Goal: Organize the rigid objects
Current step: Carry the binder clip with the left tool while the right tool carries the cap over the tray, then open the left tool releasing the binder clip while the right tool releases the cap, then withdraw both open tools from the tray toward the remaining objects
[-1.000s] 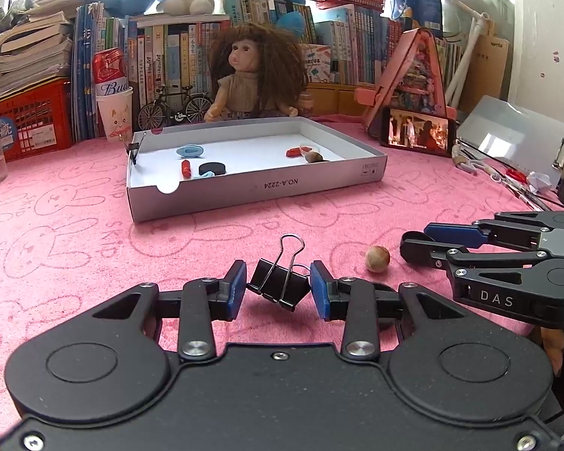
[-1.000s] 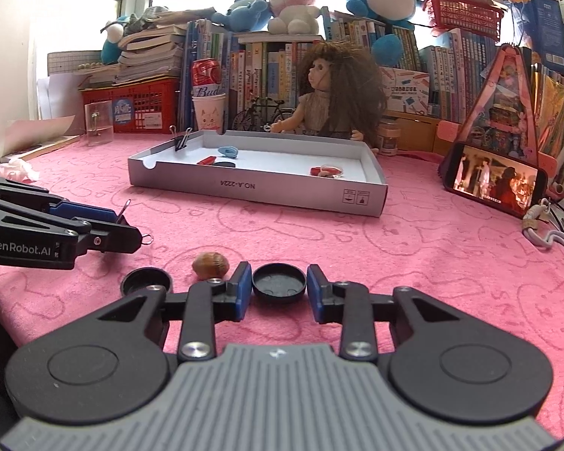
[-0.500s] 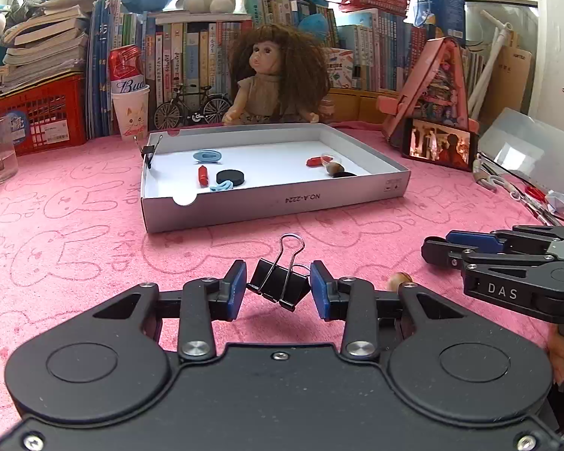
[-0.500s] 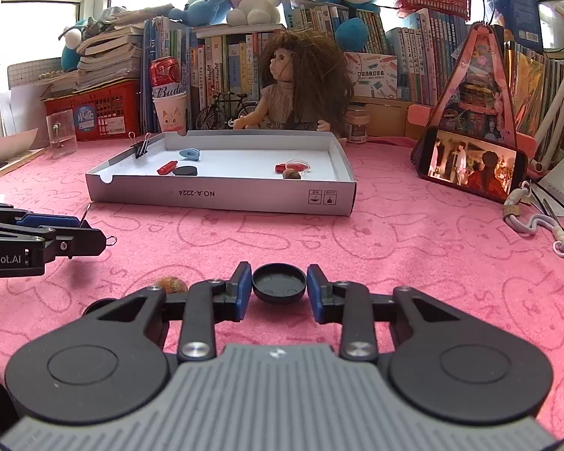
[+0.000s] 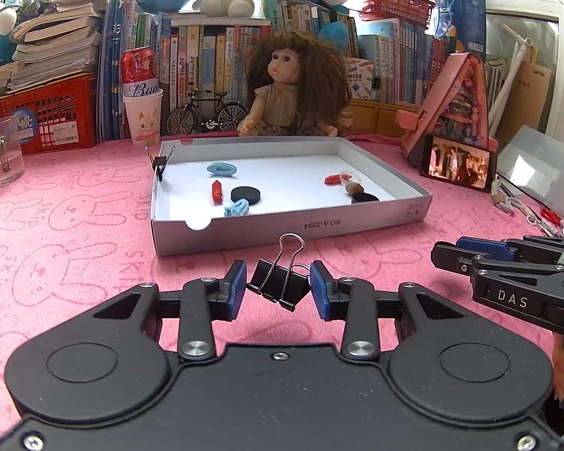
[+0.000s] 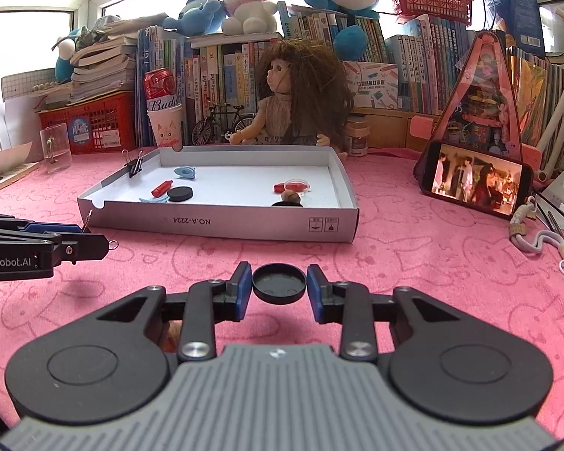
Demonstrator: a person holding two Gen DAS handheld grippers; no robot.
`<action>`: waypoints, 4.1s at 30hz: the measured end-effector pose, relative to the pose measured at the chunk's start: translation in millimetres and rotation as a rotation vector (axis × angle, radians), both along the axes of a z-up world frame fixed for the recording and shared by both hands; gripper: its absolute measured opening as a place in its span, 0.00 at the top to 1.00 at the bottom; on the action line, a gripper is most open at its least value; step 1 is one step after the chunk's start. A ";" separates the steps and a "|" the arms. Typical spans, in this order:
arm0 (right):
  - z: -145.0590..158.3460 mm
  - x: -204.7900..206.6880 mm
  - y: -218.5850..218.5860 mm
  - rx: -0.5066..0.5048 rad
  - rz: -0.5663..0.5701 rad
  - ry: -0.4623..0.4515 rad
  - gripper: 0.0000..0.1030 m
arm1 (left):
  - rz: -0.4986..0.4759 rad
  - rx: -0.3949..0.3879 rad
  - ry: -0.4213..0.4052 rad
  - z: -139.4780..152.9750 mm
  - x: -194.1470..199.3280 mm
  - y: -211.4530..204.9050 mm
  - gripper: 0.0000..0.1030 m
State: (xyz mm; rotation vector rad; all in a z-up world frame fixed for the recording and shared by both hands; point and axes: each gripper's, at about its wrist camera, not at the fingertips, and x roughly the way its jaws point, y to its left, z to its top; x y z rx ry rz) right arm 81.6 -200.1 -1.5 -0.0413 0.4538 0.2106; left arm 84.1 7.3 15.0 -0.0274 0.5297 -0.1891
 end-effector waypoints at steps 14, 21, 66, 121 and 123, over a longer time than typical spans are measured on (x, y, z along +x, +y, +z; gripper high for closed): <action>9.6 33.5 2.7 0.044 -0.025 -0.004 0.64 | 0.058 -0.027 -0.031 15.9 38.9 5.0 0.66; 14.5 53.0 -0.2 0.058 -0.051 -0.003 0.64 | 0.095 -0.038 -0.030 21.0 63.9 11.7 0.66; 6.1 218.1 14.1 0.114 -0.055 0.084 0.64 | 0.173 -0.058 0.152 -5.0 240.2 12.7 0.66; 35.5 84.0 15.0 0.034 0.014 -0.001 0.12 | 0.105 -0.010 0.073 22.2 85.5 -2.4 0.25; 33.8 75.4 13.6 0.028 0.020 -0.005 0.10 | 0.095 -0.006 0.065 22.3 75.4 -3.5 0.25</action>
